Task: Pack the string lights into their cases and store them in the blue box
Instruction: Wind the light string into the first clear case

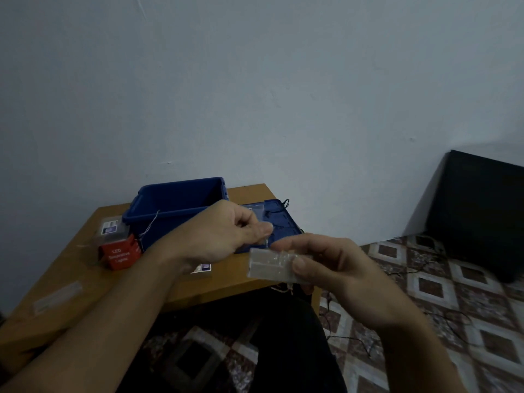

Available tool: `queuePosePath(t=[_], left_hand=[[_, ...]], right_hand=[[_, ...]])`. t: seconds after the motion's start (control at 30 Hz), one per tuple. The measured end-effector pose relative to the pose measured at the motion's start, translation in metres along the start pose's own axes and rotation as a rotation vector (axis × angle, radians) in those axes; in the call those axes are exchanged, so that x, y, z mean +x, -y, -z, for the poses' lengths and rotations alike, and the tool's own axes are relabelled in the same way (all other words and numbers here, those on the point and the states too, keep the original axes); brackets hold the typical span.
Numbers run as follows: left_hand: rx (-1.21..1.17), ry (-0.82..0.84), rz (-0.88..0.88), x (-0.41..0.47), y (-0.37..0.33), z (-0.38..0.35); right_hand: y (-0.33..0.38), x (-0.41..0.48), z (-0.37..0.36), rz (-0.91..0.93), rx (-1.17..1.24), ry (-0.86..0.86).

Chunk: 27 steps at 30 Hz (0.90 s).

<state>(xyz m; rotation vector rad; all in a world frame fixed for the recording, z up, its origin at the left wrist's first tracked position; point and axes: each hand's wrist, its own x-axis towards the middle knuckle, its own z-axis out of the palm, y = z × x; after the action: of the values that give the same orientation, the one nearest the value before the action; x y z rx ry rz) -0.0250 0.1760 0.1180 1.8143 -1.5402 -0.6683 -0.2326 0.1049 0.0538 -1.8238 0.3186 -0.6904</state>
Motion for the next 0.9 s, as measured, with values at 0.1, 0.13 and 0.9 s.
queuePosePath(t=[0.1, 0.13, 0.9], left_hand=[[0.029, -0.011, -0.027, 0.000, -0.006, 0.001], [0.032, -0.028, -0.034, -0.001, -0.008, 0.000], [-0.276, -0.386, -0.167, -0.039, -0.008, -0.055]], right_hand=[[0.001, 0.001, -0.002, -0.023, -0.158, -0.026], [0.001, 0.002, -0.003, -0.027, -0.187, -0.045], [-0.007, 0.014, -0.023, 0.236, -0.384, -0.558]])
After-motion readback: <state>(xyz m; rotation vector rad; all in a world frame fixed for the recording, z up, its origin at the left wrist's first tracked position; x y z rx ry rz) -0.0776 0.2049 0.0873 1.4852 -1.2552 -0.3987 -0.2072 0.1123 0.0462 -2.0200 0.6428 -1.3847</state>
